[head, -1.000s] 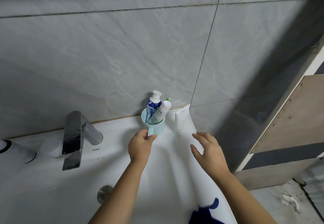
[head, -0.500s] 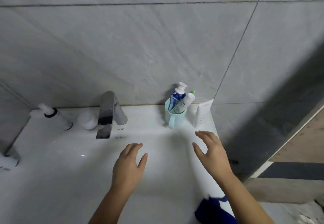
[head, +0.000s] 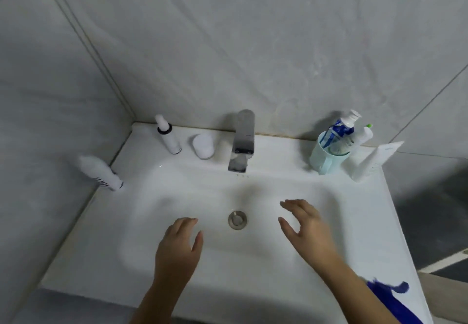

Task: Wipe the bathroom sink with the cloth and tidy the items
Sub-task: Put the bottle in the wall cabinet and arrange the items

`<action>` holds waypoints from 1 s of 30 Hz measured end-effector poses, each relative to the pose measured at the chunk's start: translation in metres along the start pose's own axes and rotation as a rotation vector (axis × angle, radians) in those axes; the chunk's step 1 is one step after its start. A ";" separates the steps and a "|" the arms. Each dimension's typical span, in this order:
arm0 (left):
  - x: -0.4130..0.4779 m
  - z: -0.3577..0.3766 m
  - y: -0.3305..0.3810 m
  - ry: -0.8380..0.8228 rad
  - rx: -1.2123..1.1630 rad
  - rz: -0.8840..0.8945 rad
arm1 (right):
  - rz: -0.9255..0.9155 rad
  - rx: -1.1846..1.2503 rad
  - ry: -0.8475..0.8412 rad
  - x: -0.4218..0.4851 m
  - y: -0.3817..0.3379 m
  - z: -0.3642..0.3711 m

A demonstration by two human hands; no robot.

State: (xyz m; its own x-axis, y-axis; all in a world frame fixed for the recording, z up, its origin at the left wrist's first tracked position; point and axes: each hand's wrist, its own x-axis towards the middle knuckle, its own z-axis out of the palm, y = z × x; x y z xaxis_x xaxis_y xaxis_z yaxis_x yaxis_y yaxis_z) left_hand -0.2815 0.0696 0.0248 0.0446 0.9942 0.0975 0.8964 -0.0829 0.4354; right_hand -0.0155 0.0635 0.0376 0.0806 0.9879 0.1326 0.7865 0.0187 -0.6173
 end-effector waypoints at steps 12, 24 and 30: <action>0.005 -0.067 -0.126 0.095 -0.018 0.025 | -0.024 0.044 -0.093 0.000 -0.132 0.099; 0.014 -0.120 -0.171 0.321 -0.009 -0.149 | -0.211 0.343 -0.275 0.114 -0.266 0.199; 0.012 -0.133 -0.185 0.338 0.031 -0.198 | -0.117 0.502 -0.361 0.150 -0.293 0.233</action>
State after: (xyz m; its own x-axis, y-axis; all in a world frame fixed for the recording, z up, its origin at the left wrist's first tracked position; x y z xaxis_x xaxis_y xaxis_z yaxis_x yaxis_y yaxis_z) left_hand -0.5053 0.0883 0.0643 -0.2734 0.9119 0.3060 0.8863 0.1153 0.4485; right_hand -0.3767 0.2422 0.0572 -0.2695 0.9630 0.0048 0.3873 0.1129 -0.9150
